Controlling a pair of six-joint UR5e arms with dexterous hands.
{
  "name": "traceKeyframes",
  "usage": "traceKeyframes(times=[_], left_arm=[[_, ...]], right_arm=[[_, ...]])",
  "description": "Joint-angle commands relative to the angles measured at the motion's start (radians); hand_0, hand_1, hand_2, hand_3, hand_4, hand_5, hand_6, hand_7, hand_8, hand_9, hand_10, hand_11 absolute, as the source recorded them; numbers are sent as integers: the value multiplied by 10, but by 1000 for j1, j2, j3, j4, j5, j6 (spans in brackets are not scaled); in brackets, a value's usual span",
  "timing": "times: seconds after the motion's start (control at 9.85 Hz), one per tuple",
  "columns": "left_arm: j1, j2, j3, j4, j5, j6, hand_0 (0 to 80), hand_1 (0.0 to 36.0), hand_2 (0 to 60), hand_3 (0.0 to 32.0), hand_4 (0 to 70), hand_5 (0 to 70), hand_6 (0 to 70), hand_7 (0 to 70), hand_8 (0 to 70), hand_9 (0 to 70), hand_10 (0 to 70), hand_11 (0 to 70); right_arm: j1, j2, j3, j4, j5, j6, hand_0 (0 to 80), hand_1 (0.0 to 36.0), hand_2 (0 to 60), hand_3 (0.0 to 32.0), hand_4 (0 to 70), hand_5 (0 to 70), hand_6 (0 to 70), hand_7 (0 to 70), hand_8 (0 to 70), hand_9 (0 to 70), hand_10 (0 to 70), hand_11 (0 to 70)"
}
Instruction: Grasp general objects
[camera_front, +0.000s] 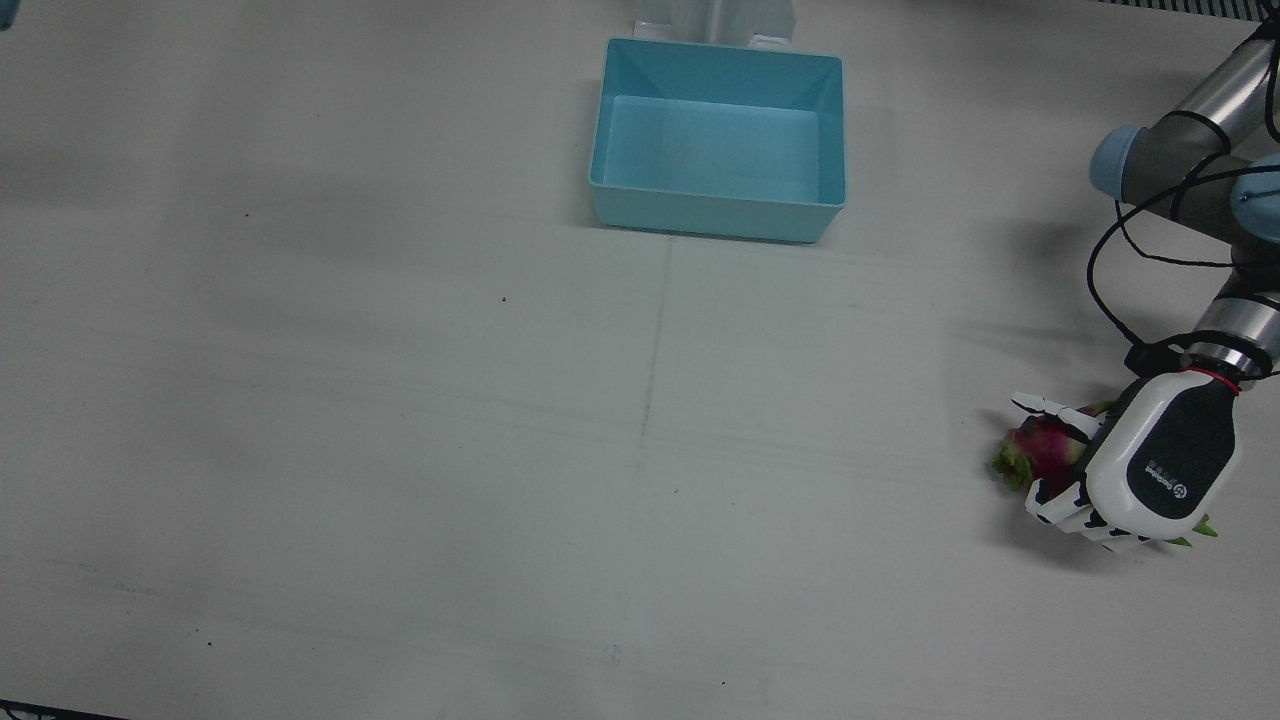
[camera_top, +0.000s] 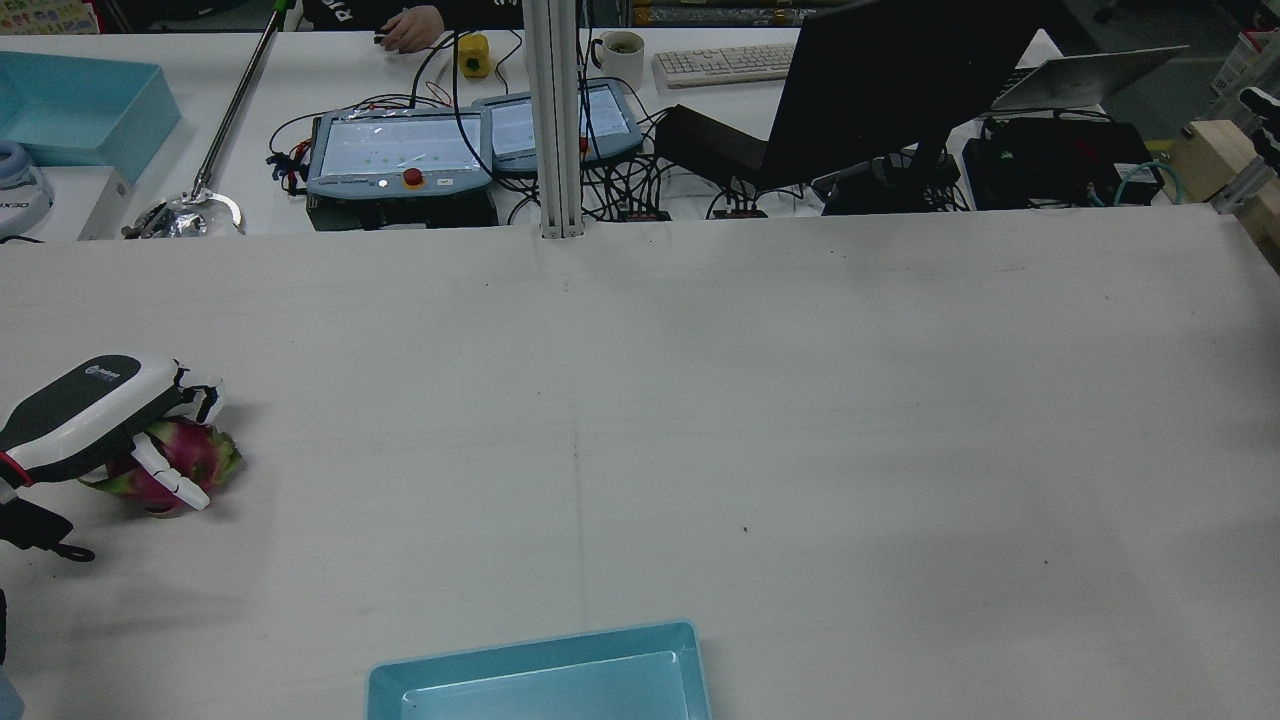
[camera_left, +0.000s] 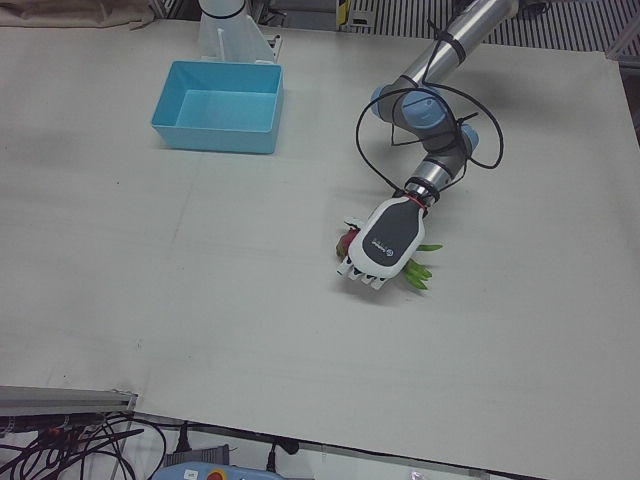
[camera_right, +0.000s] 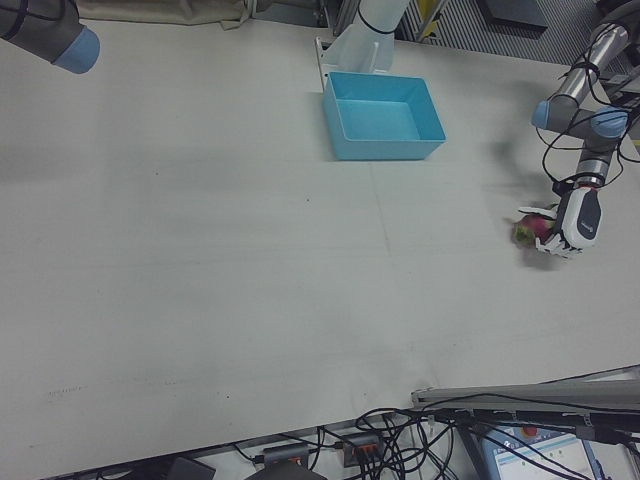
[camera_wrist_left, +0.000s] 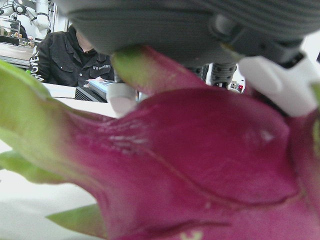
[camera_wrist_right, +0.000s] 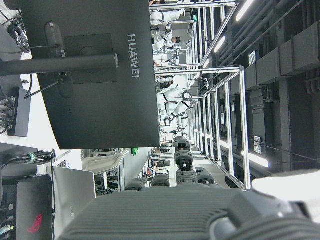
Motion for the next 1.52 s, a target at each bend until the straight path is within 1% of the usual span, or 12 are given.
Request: traceKeyframes(times=[0.0, 0.2, 0.3, 0.51, 0.71, 0.81, 0.91, 1.02, 1.12, 1.22, 1.32, 1.42], left_arm=[[-1, -21, -14, 33, 5, -10, 465, 0, 176, 0, 568, 700, 700, 700, 700, 700, 700, 700], [-1, -29, -29, 46, 6, -13, 435, 0, 571, 0, 663, 700, 700, 700, 700, 700, 700, 700], [-1, -40, -29, 52, 6, -13, 433, 4, 600, 0, 700, 700, 700, 700, 700, 700, 700, 700], [-1, -49, -29, 63, 8, -13, 463, 0, 595, 0, 700, 700, 700, 700, 700, 700, 700, 700], [-4, -49, -34, 63, 9, -15, 460, 0, 570, 0, 700, 700, 700, 700, 700, 700, 700, 700], [-4, -46, -60, 93, 12, -15, 456, 0, 487, 0, 700, 700, 700, 700, 700, 700, 700, 700], [-1, -45, -113, 150, 46, -20, 436, 0, 204, 0, 604, 700, 700, 700, 700, 700, 700, 700], [-4, -52, -150, 202, 113, -23, 416, 0, 52, 0, 328, 418, 617, 700, 660, 700, 700, 700], [-7, -64, -169, 242, 150, -23, 430, 9, 4, 0, 185, 245, 269, 587, 345, 349, 477, 665], [-9, -74, -166, 264, 150, -21, 451, 54, 0, 122, 16, 125, 25, 275, 104, 46, 75, 113], [-11, -72, -160, 264, 150, -21, 456, 76, 0, 262, 0, 81, 0, 142, 29, 14, 0, 0], [-15, -72, -167, 265, 150, -23, 463, 100, 0, 320, 0, 38, 0, 76, 0, 1, 0, 0]], right_arm=[[0, 0, 1, 0, 0, 0, 0, 0, 0, 0, 0, 0, 0, 0, 0, 0, 0, 0], [0, 0, 1, 0, -2, 0, 0, 0, 0, 0, 0, 0, 0, 0, 0, 0, 0, 0], [0, 0, -1, 0, 0, 0, 0, 0, 0, 0, 0, 0, 0, 0, 0, 0, 0, 0], [0, 0, -1, 0, 0, 0, 0, 0, 0, 0, 0, 0, 0, 0, 0, 0, 0, 0], [0, 0, 1, 0, 0, 0, 0, 0, 0, 0, 0, 0, 0, 0, 0, 0, 0, 0], [0, 0, 1, 0, 0, 0, 0, 0, 0, 0, 0, 0, 0, 0, 0, 0, 0, 0], [0, 0, -1, 0, 0, 0, 0, 0, 0, 0, 0, 0, 0, 0, 0, 0, 0, 0], [0, 0, 1, 0, 0, 0, 0, 0, 0, 0, 0, 0, 0, 0, 0, 0, 0, 0], [0, 0, 1, 0, 0, 0, 0, 0, 0, 0, 0, 0, 0, 0, 0, 0, 0, 0], [0, 0, 1, 0, 0, 0, 0, 0, 0, 0, 0, 0, 0, 0, 0, 0, 0, 0], [0, 0, 1, 0, 0, 0, 0, 0, 0, 0, 0, 0, 0, 0, 0, 0, 0, 0], [0, 0, -1, 0, 0, 0, 0, 0, 0, 0, 0, 0, 0, 0, 0, 0, 0, 0]])
